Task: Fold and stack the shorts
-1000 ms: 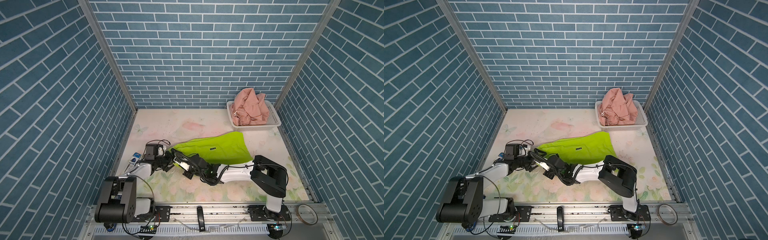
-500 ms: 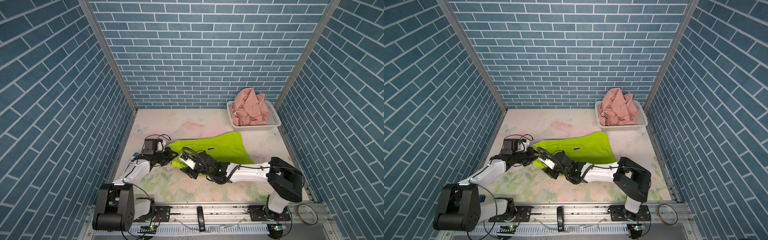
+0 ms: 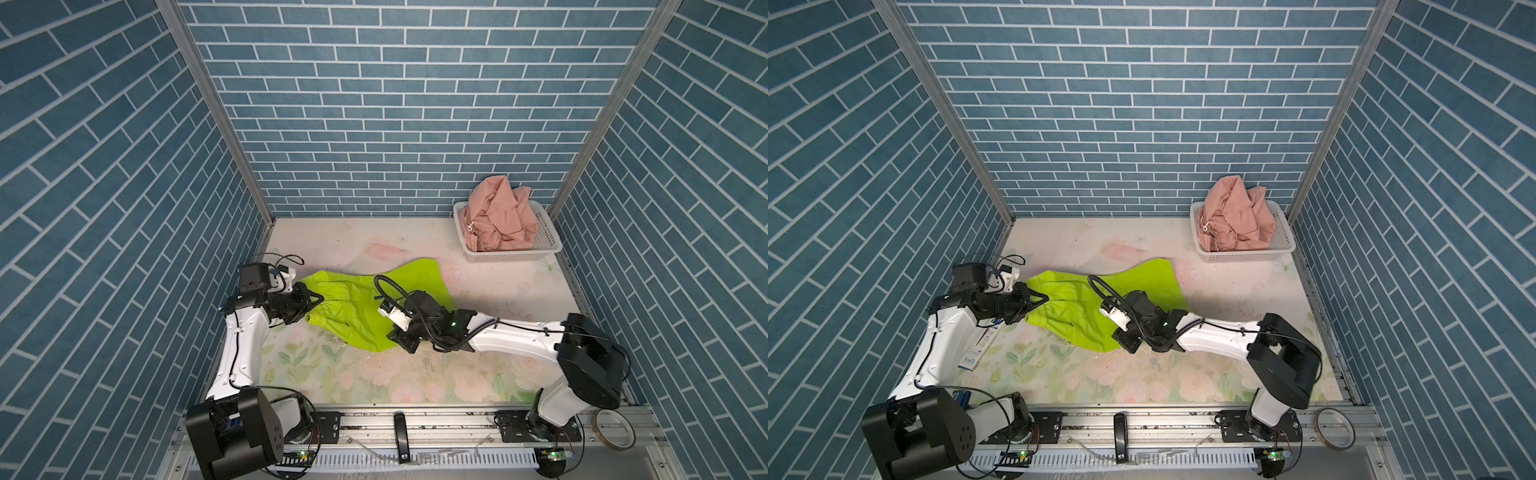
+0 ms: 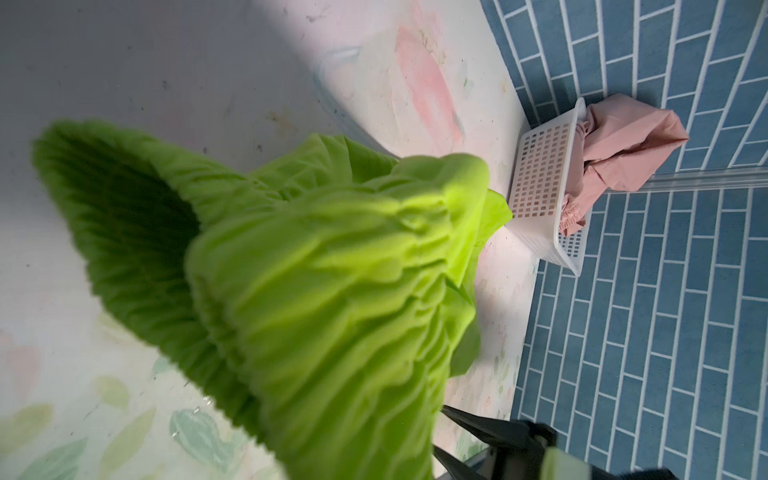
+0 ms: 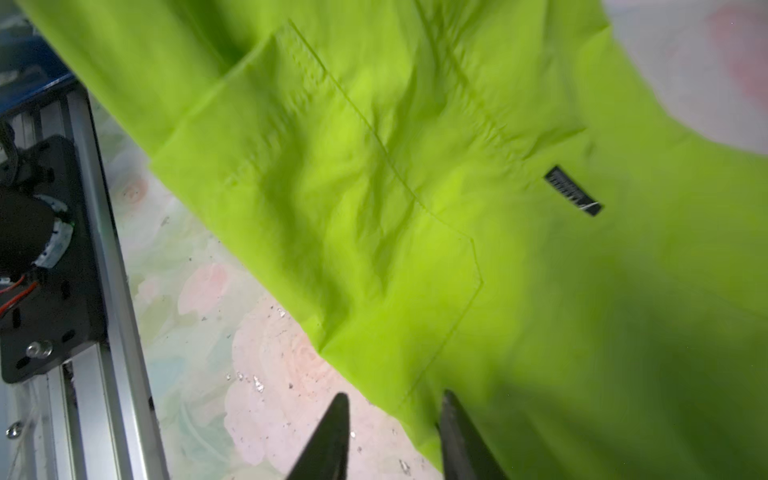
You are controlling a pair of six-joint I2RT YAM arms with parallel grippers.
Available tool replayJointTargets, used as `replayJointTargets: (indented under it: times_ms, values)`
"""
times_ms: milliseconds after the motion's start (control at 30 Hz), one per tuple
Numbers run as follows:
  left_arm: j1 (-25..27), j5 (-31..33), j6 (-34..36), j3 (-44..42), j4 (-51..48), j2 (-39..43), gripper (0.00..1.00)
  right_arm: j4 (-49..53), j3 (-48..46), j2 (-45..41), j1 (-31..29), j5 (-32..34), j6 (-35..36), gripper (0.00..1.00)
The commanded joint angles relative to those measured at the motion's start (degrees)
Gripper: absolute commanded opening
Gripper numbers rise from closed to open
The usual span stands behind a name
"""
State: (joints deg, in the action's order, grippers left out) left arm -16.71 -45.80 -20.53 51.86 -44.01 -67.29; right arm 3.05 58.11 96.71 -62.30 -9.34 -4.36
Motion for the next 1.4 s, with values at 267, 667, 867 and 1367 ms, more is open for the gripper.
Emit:
replayJointTargets:
  times_ms: [267,667,867,1367]
  values:
    - [-5.5,-4.1,8.5,5.8,-11.5,2.4,0.00,9.7,14.7,15.8,-0.1,-11.6,-1.4,0.01]
    - [-3.0,4.2,5.5,5.6,-13.2,1.8,0.00,8.4,6.8,2.6,7.6,-8.5,-8.4,0.20]
    - [2.2,12.3,1.7,8.5,-15.3,0.7,0.00,14.0,-2.3,-5.3,12.0,0.2,-10.2,0.20]
    - [27.6,29.1,-10.5,25.0,-17.2,-12.3,0.00,6.6,-17.4,-10.9,14.8,4.6,-15.1,0.00]
